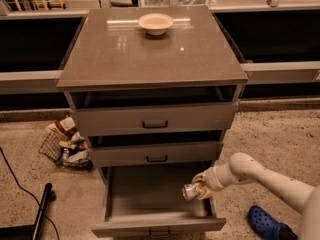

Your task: Pick 7up can from bottom drawer and place on counter

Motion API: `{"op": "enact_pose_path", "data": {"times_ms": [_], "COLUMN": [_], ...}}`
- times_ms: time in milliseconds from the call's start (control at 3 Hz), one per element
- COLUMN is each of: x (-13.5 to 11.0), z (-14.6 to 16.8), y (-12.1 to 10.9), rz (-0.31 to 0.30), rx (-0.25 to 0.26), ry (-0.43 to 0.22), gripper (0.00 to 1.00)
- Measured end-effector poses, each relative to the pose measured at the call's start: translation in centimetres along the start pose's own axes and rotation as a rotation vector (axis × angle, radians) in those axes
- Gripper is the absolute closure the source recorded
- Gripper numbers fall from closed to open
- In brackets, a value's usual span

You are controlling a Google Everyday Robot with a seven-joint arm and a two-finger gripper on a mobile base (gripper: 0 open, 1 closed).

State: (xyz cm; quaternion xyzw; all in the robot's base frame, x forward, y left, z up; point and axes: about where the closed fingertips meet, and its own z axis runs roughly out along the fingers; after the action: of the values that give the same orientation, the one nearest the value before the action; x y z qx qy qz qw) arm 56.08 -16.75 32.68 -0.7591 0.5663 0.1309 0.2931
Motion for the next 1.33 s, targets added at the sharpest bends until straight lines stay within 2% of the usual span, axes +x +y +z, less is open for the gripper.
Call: {"op": "enact_pose_path", "data": {"times_ms": [333,667,1000,1333], "x": [-4.2,-4.2,-6.0,-9.6], "z": [-5.4,-5.3,-8.3,-12.9], "y": [0.2,0.3,-0.7,-2.4], "rz": [-0.08,-0.079,-0.088,-0.107], "rx": [-0.003,-0.003,0.002,-0.014], "ry": [0.005,0.004,-0.017,-0.034], "gripper": [1.0,1.0,1.0,1.0]}}
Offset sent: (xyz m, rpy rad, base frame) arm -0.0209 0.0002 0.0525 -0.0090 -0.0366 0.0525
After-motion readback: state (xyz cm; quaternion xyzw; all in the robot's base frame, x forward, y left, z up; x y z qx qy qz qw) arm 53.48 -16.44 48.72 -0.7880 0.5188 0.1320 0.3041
